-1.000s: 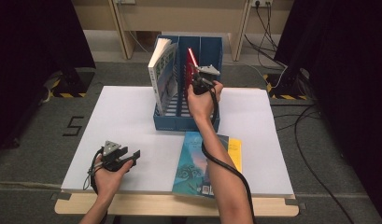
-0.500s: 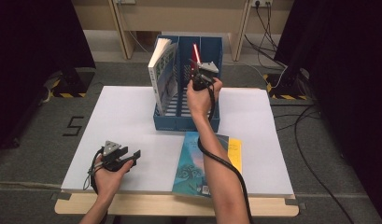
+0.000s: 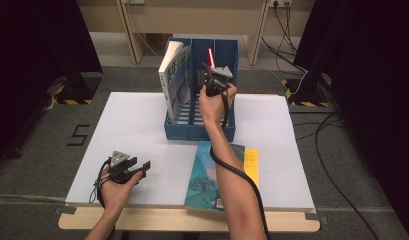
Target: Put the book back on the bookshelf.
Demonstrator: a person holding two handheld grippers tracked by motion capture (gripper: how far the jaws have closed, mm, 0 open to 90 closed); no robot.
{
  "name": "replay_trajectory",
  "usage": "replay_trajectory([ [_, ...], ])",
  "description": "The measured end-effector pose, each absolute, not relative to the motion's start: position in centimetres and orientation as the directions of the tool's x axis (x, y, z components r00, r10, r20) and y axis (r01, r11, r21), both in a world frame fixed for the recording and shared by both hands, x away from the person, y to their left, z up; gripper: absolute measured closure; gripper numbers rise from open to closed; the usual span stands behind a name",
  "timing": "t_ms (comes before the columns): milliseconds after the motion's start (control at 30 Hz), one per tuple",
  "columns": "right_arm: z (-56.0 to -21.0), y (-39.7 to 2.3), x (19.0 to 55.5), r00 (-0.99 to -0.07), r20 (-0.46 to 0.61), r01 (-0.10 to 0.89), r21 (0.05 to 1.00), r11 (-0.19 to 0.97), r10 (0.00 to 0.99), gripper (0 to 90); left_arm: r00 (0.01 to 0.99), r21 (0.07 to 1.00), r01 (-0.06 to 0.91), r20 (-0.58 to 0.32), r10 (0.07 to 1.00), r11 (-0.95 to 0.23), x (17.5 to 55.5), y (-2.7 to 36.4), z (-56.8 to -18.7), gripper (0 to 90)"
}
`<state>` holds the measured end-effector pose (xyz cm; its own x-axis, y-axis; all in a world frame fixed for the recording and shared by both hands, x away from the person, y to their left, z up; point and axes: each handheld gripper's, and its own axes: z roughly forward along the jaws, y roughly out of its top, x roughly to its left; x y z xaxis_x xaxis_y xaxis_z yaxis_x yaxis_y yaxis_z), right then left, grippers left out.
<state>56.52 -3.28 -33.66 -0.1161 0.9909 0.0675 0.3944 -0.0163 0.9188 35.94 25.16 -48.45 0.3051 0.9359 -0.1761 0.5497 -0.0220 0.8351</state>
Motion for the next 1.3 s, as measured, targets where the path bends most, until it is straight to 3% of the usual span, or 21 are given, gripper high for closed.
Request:
replay_trajectory([
  [133,-33.8,-3.2,56.6,-0.120,0.057,0.377,0.926,-0.008,0.991,72.2,0.305,0.833,0.552,-0.174,0.936,-0.025,35.9,25.2,-48.4,39.8],
  [267,-33.7,-3.4,56.2,-0.141,0.072,0.370,0.929,-0.015,0.987,69.9,0.306,0.834,0.552,-0.176,0.936,-0.023,35.9,25.2,-48.5,39.7],
  [633,-33.6,-3.8,55.3,-0.137,0.075,0.400,0.917,-0.015,0.988,79.9,0.308,0.832,0.554,-0.176,0.935,-0.026,35.9,25.1,-48.5,39.7],
  [1300,-34.0,-2.9,56.1,-0.090,0.058,0.348,0.937,-0.023,0.994,80.5,0.308,0.834,0.551,-0.174,0.935,-0.026,35.9,25.3,-48.4,39.6],
])
